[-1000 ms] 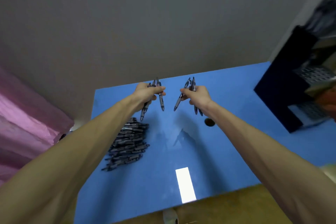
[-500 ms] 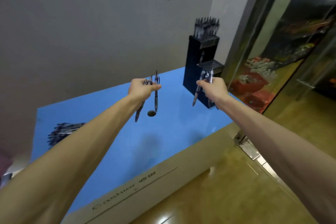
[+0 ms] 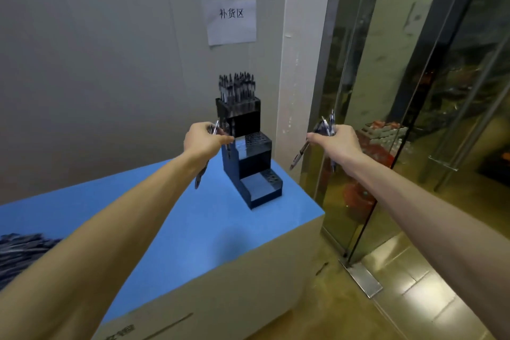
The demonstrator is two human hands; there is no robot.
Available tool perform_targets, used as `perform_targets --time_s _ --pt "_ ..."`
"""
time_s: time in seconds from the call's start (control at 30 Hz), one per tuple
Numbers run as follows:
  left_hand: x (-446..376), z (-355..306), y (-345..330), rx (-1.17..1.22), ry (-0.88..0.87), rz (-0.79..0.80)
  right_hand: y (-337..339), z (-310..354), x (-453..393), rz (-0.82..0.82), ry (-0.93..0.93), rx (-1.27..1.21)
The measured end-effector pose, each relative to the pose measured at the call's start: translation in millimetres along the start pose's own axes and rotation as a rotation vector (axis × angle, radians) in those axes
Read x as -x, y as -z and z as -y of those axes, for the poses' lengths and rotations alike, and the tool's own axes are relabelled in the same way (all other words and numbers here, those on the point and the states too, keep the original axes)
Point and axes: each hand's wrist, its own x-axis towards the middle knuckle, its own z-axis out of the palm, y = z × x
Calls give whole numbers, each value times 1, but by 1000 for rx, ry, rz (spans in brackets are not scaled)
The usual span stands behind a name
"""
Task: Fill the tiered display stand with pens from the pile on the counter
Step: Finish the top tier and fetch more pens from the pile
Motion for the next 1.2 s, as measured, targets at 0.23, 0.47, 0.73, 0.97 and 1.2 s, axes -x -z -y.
perform_targets --time_s 0.23,0.47,0.73,0.97,1.2 --pt "-24 -50 -55 -50 -16 -133 29 -8 -91 86 66 -85" --pt "-81 -66 -76 -131 -109 -194 1 -9 -172 72 98 -106" --pt "-198 -93 -71 -189 -184 -307 -40 54 -281 218 265 41" --pt "-259 -98 -72 -180 -210 -293 -95 90 -336 263 514 45" --pt "-268 -79 -73 -250 -193 -218 -127 95 -358 342 802 169"
